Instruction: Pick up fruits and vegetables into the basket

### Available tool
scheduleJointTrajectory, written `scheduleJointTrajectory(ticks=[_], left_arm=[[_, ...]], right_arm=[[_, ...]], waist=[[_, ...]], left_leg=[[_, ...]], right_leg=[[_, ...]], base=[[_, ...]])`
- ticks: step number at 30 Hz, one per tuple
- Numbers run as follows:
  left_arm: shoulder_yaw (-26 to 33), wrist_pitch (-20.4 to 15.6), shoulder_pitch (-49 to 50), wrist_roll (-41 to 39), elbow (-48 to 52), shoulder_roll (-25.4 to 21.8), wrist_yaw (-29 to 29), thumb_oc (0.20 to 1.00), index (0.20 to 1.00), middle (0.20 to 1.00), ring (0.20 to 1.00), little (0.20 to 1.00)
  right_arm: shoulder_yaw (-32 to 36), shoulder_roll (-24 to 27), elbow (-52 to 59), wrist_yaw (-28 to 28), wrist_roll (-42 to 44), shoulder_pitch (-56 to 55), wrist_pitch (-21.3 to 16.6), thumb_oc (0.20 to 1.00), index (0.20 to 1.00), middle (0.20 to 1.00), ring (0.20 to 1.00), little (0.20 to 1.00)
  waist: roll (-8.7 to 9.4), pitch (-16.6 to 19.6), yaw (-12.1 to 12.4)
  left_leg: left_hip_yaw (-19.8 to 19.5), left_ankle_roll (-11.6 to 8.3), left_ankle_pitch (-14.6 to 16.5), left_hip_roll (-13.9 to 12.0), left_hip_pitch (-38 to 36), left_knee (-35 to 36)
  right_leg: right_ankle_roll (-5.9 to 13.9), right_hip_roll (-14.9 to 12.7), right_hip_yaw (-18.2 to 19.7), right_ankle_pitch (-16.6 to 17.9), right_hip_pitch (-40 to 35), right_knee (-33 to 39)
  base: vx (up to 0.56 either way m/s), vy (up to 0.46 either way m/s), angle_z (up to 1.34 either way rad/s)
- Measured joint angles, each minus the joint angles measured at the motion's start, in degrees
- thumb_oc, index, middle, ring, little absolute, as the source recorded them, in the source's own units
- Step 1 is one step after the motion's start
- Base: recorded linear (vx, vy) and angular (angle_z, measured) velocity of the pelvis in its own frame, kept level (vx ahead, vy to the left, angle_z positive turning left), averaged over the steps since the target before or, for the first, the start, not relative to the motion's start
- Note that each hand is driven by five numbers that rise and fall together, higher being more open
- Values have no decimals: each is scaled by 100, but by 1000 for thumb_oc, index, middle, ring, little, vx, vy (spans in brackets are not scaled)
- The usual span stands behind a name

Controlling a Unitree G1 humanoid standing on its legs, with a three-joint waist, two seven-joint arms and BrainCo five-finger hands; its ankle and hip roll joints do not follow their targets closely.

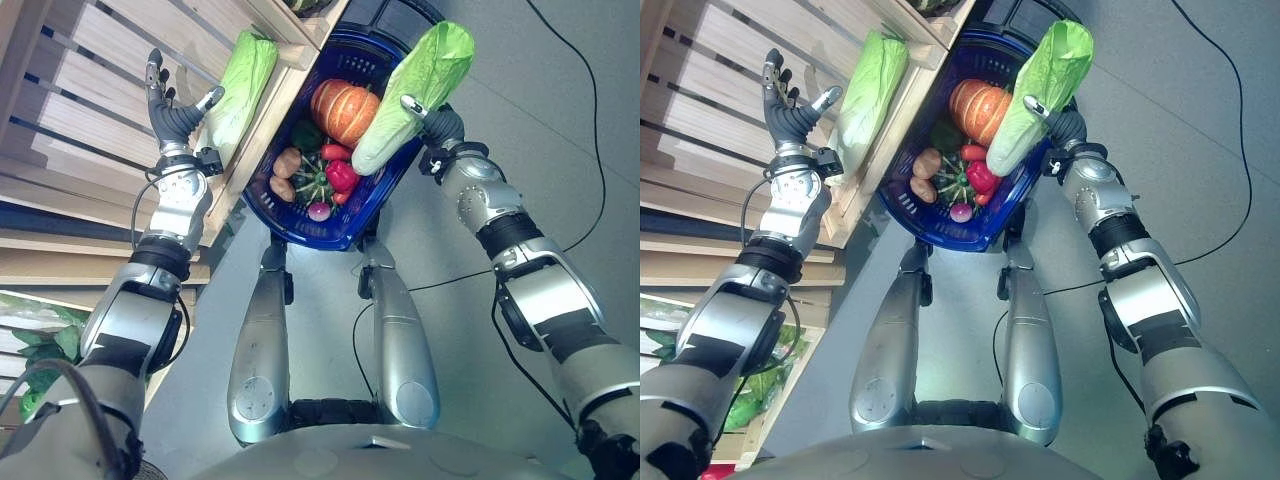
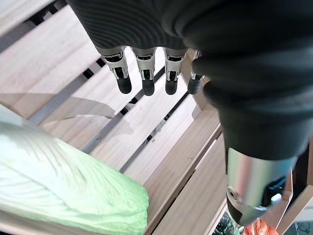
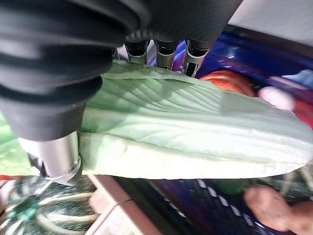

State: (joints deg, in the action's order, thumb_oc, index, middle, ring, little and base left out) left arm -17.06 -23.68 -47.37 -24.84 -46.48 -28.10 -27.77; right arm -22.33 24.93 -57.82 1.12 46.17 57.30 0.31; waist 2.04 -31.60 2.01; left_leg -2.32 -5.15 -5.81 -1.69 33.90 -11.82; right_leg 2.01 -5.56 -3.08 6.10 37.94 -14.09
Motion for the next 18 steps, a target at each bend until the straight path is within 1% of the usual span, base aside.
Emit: scheduleJointTrajectory(ticks=[3, 6, 10, 14, 18], left_arm=[[-36, -11, -55, -2, -7, 9, 14, 1000, 1000, 1000, 1000, 1000], [-127, -22, -146, -2, -15, 41, 44, 1000, 1000, 1000, 1000, 1000], [-168, -28, -156, -2, -40, 79, 34, 1000, 1000, 1000, 1000, 1000], [-249, -57, -157, -1, -39, 83, 19, 1000, 1000, 1000, 1000, 1000], [-252, -162, -170, 1, -25, 134, -30, 1000, 1000, 1000, 1000, 1000]], right_arm=[[13, -110, -528, 204, 2, 138, 148, 200, 200, 200, 200, 200], [21, -158, -1012, 374, 28, 308, 300, 200, 200, 200, 200, 200], [39, -181, -1187, 456, 46, 415, 377, 200, 200, 200, 200, 200], [179, -186, -1266, 474, 56, 431, 433, 200, 200, 200, 200, 200], [191, -206, -1368, 540, 101, 447, 565, 200, 200, 200, 200, 200]], waist=[[-53, -18, 13], [-103, -39, 85], [-154, -54, 103], [-158, -54, 124], [-183, -47, 127]], left_leg=[[-81, -26, -42, 1, 121, -1], [-110, -34, -73, 3, 234, -5], [-120, 0, -101, 12, 274, -8], [-122, 0, -104, 27, 290, -9], [-142, -13, -99, 67, 375, -65]], right_leg=[[-5, -4, -64, -3, 109, -49], [-27, -2, -77, -18, 245, -120], [-37, -10, -79, -25, 293, -153], [-49, -32, -76, -61, 361, -265], [-38, -76, -70, -143, 487, -403]], base=[[6, -3, 7], [-1, -2, 2], [0, 0, 0], [2, 3, 1], [3, 15, 3]])
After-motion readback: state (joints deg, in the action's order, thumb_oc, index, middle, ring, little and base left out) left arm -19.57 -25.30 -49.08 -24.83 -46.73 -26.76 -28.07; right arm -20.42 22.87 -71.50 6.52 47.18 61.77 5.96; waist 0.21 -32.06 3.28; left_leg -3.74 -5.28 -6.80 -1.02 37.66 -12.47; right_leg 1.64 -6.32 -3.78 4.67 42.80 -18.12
